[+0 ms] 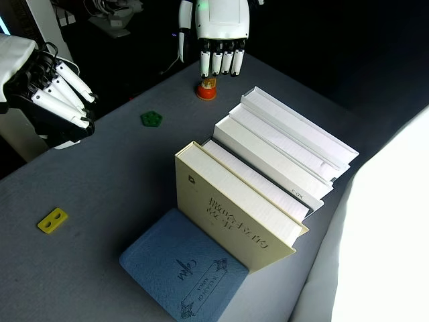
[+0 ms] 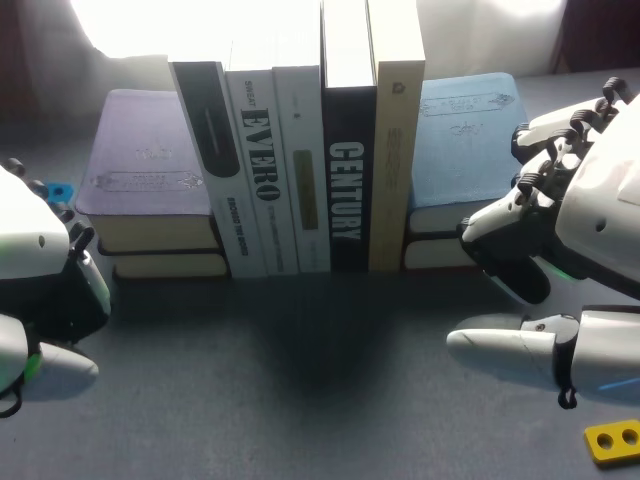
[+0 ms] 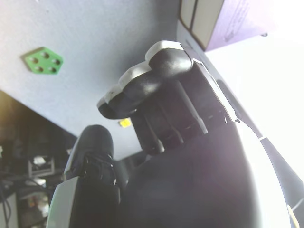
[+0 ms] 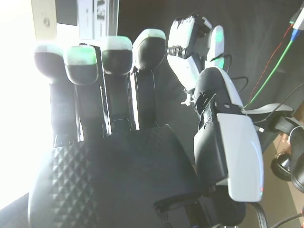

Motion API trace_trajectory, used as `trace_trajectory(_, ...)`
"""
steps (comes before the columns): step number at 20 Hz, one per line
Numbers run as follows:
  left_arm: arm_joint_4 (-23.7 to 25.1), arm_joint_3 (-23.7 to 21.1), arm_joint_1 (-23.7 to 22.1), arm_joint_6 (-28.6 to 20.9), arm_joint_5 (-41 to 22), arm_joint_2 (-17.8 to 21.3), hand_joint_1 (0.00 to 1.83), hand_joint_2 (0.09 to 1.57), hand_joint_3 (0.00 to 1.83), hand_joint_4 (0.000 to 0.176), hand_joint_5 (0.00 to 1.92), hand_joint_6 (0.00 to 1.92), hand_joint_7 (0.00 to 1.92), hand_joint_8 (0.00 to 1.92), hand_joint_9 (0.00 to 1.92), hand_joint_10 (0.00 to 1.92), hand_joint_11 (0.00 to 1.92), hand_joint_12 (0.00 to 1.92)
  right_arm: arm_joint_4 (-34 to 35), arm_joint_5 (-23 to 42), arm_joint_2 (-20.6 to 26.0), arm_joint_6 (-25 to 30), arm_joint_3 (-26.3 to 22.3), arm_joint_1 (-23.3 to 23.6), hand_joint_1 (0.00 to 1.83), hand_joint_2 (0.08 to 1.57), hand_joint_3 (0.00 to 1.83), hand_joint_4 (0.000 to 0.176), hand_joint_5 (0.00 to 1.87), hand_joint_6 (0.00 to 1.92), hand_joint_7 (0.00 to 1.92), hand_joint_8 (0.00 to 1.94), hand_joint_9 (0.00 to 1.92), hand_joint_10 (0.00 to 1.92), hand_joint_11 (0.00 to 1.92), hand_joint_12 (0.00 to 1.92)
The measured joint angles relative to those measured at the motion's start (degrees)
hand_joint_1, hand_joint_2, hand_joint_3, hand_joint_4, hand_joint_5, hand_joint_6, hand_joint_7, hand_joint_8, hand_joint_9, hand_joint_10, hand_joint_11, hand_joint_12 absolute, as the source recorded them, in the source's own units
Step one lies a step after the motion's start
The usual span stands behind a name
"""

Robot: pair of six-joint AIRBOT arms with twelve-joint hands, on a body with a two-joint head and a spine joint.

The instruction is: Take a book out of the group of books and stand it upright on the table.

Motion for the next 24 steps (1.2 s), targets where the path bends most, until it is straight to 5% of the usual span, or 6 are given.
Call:
trace_trajectory(2,0.09,0.17,0.02,0.11,-0.20,0.02,0.00,1.30,0.02,0.049,0.02,0.00,0.06,0.00,0.05,0.02,0.00,0.27,0.13,-0.42,0.00,-0.90,0.00,0.00,0.03,1.17,0.02,0.000,0.09,0.02,0.05,0.00,0.04,0.02,0.00,0.44)
trace_trajectory(7,0.09,0.15,0.20,0.07,-0.09,0.07,0.01,1.30,0.00,0.050,0.03,0.00,0.03,0.00,0.01,0.00,0.00,0.15,1.14,-1.07,0.00,-0.90,0.00,0.74,0.10,1.13,0.00,0.000,0.11,0.00,0.05,0.00,0.03,0.00,0.00,0.02)
trace_trajectory(13,0.09,0.04,-0.02,0.07,-0.09,0.07,0.00,1.31,0.00,0.044,0.00,0.00,0.03,0.00,0.00,0.00,0.00,0.13,17.92,0.83,-1.68,-14.93,-0.07,1.70,0.00,1.15,0.01,0.000,0.03,0.00,0.00,0.00,0.00,0.00,0.00,0.00)
trace_trajectory(18,0.09,0.04,-0.02,0.07,-0.17,0.07,0.00,1.31,0.00,0.040,0.03,0.01,0.08,0.01,0.03,0.01,0.00,0.21,27.41,11.65,-6.67,-24.46,0.04,1.84,0.01,1.15,0.00,0.000,0.02,0.01,0.00,0.00,0.00,0.00,0.00,0.00)
trace_trajectory(24,0.11,-0.24,0.00,0.07,-0.15,0.07,0.00,1.30,0.00,0.026,0.10,0.03,0.12,0.02,0.08,0.02,0.00,0.38,34.45,18.01,-14.27,-28.85,4.66,1.95,0.00,1.17,0.01,0.000,0.04,0.01,0.00,0.00,0.00,0.00,0.00,0.00)
